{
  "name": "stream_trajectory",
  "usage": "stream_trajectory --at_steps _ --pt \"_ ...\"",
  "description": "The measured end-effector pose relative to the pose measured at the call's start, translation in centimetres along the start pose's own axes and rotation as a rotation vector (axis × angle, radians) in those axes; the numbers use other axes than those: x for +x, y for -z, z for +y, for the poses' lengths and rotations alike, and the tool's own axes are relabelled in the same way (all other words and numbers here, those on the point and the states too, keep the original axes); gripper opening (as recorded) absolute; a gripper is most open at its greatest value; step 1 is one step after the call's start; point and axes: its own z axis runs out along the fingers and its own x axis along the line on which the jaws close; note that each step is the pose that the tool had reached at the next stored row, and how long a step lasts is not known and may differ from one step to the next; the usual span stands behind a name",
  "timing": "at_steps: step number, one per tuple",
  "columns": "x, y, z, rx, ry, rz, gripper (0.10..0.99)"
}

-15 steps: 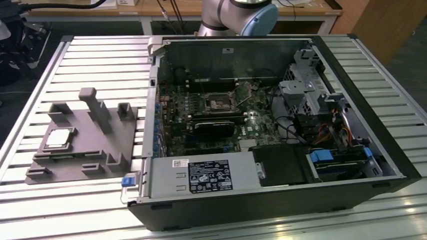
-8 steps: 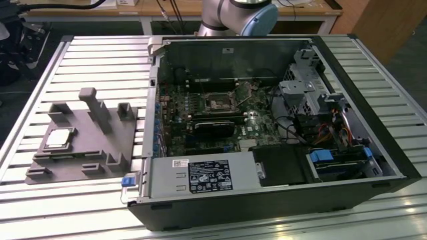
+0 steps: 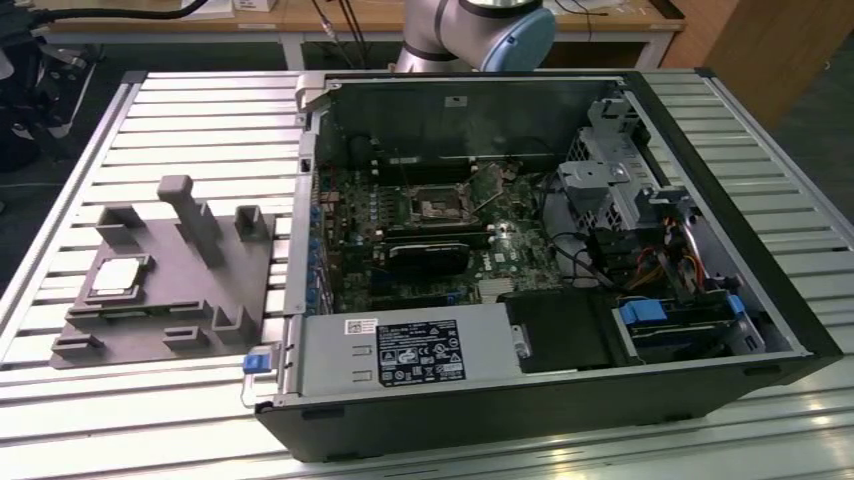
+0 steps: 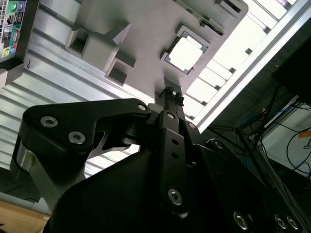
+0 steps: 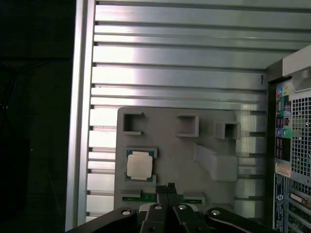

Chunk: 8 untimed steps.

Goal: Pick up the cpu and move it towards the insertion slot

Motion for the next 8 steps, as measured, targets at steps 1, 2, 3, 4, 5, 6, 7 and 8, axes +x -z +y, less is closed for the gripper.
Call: stream_trajectory --at_steps 1,2,3,4,5,6,7,8 --pt "0.06 -0.01 0.0 0.0 0.0 -0.0001 0.106" --pt "0.12 -0.03 0.0 0.0 0.0 -0.0001 0.106" --pt "0.18 -0.03 0.0 0.0 0.0 0.0 0.106" --pt "0.26 -0.05 0.0 0.0 0.0 -0.0001 0.106" --pt "0.36 -0.08 0.0 0.0 0.0 0.0 0.106" --pt "0.48 -0.11 0.0 0.0 0.0 0.0 0.106" --pt "0.62 -0.15 0.01 0.0 0.0 0.0 0.106" --pt "0.75 -0.2 0.01 0.0 0.0 -0.0001 0.106"
